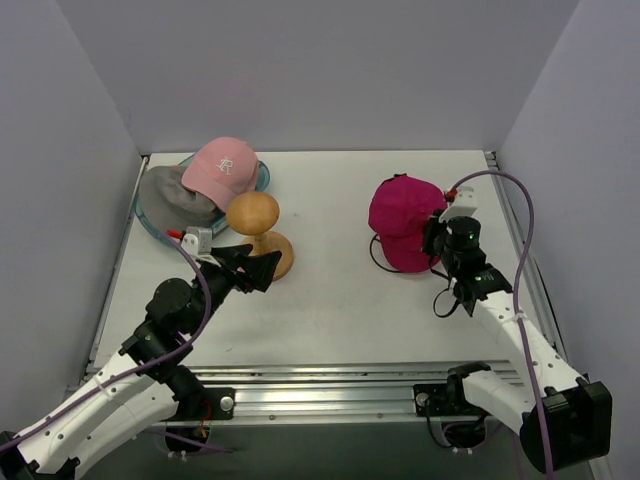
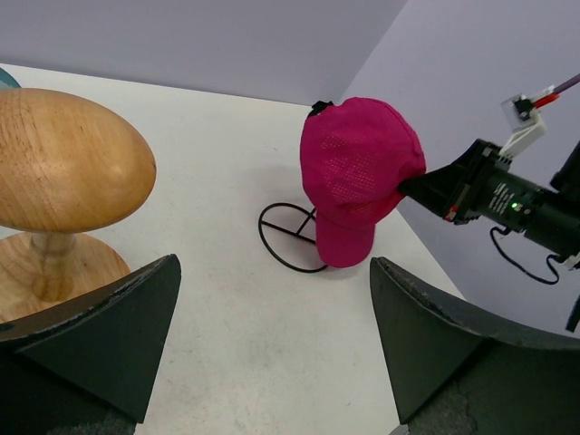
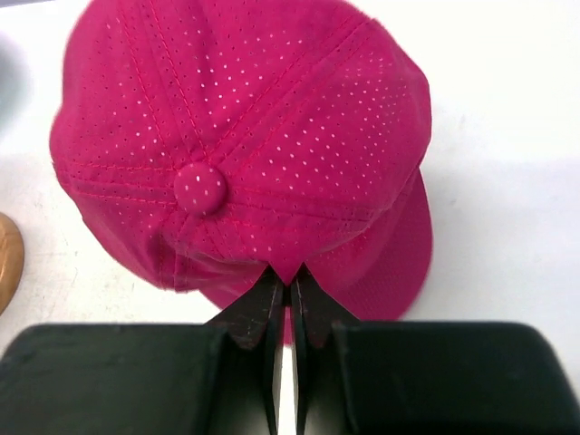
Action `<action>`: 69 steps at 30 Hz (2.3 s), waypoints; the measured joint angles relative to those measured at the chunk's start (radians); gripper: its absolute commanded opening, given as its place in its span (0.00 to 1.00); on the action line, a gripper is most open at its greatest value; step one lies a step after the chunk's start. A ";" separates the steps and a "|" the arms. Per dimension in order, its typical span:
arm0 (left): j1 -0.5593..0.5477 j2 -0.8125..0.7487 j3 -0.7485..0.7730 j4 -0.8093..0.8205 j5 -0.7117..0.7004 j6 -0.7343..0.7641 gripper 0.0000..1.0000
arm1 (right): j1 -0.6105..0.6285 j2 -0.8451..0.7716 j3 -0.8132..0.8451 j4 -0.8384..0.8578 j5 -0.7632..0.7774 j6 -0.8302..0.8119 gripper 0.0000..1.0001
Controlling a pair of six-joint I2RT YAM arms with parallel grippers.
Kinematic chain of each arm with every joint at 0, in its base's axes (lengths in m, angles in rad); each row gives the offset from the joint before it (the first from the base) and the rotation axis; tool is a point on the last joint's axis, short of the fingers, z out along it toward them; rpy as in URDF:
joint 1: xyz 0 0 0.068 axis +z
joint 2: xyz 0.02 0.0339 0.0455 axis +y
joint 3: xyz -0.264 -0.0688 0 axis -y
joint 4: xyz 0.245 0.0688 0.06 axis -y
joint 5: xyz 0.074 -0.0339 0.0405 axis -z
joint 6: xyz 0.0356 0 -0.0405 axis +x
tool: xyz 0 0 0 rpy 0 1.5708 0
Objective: Stack the hats
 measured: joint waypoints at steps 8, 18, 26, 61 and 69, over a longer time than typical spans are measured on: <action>0.000 0.016 0.000 0.000 -0.003 0.002 0.94 | 0.000 0.054 0.294 -0.140 0.037 -0.138 0.00; 0.000 0.015 0.000 0.000 -0.003 0.004 0.94 | -0.001 0.317 0.584 -0.316 -0.011 -0.246 0.00; -0.003 0.015 0.000 0.000 -0.005 0.010 0.94 | -0.002 0.378 0.619 -0.379 -0.020 -0.276 0.00; -0.003 0.009 0.000 0.000 -0.021 0.021 0.94 | -0.007 0.467 0.742 -0.407 -0.063 -0.292 0.28; -0.003 0.009 0.000 0.000 -0.022 0.021 0.94 | -0.008 0.467 0.742 -0.403 -0.065 -0.279 0.36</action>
